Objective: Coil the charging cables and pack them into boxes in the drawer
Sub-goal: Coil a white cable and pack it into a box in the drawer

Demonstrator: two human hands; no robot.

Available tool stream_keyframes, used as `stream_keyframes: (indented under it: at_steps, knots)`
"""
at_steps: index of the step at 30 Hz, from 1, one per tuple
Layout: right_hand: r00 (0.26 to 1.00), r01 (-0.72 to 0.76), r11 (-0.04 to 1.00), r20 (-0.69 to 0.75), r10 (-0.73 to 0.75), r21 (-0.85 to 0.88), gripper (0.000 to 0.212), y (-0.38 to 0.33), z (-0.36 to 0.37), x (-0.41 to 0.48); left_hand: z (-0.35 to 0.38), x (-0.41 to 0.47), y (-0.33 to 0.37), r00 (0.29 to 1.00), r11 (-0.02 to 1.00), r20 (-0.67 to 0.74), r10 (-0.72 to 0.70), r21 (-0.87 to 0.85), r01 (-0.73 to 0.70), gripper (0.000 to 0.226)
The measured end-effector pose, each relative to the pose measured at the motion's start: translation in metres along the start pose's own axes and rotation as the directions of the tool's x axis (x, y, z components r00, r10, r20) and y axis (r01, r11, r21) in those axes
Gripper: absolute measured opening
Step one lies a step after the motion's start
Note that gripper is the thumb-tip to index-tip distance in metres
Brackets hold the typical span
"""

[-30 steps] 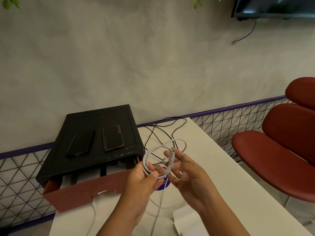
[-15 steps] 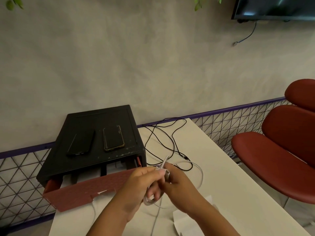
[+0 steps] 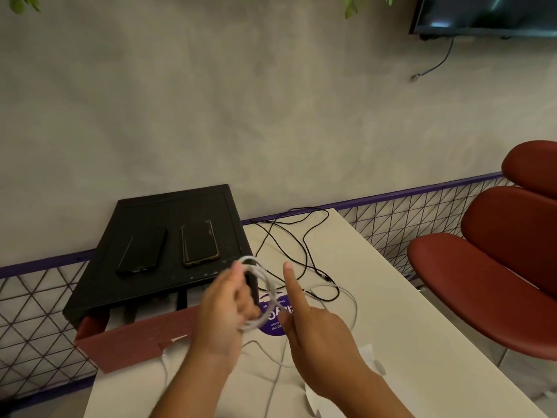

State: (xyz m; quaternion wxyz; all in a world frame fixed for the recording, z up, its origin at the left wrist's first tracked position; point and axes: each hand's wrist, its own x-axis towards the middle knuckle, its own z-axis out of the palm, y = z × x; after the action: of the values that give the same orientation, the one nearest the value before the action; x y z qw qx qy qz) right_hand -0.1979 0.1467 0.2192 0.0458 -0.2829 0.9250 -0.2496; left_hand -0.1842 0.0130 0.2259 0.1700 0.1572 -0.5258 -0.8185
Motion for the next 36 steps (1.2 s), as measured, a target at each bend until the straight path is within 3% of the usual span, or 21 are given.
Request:
stream_keyframes:
  at_steps: [2,4,8,11,14,18,23,26,29,33,36]
  knots:
    - [1.0,0.013,0.997,0.001,-0.013,0.079,0.066,0.0,-0.007,-0.004,-0.009,0.011,0.009,0.999,0.982,-0.039,-0.028,-0.19,0.02,0.038]
    - [0.998,0.046,0.989,-0.036,-0.042,0.14,0.059,0.007,-0.008,-0.003,-0.01,0.012,0.013,0.999,0.945,0.013,-0.041,-0.325,0.043,0.037]
    - [0.996,0.077,0.913,0.0,-0.084,0.401,0.033,0.023,0.003,0.005,0.001,0.0,0.004,0.989,0.886,0.137,-0.047,-0.451,0.105,0.034]
    - [0.997,0.026,0.75,0.034,-0.065,0.661,0.03,0.027,0.006,0.003,0.005,-0.005,-0.005,0.987,0.866,0.142,-0.078,-0.481,0.137,0.029]
    - [0.995,-0.1,0.535,0.084,0.054,0.839,0.025,0.028,0.007,0.004,0.011,-0.009,-0.012,0.977,0.836,0.166,-0.131,-0.51,0.199,0.025]
    - [0.957,-0.18,0.203,0.123,0.262,0.963,0.028,0.032,0.0,0.009,0.016,-0.014,-0.02,0.962,0.917,0.183,-0.201,-0.31,0.251,0.023]
    - [0.939,-0.1,-0.072,0.118,0.322,0.992,0.027,0.04,-0.009,0.01,0.021,-0.02,-0.039,0.955,0.965,0.139,-0.262,0.018,0.262,0.021]
    - [0.912,-0.105,-0.087,0.131,0.39,0.991,0.025,0.048,-0.006,0.011,0.026,-0.023,-0.05,0.953,0.951,0.111,-0.282,0.167,0.262,0.022]
    - [0.892,-0.107,-0.052,0.118,0.436,0.993,0.024,0.054,-0.003,0.009,0.027,-0.023,-0.059,0.947,0.941,0.127,-0.295,0.213,0.264,0.029]
    - [0.871,-0.112,-0.02,0.108,0.479,0.994,0.021,0.063,-0.004,0.005,0.029,-0.025,-0.064,0.89,0.909,0.19,-0.415,0.033,0.417,0.027]
    - [0.894,-0.145,0.098,0.087,0.439,0.985,0.021,0.071,-0.004,-0.001,0.03,-0.024,-0.066,0.844,0.853,0.221,-0.489,-0.079,0.516,0.025]
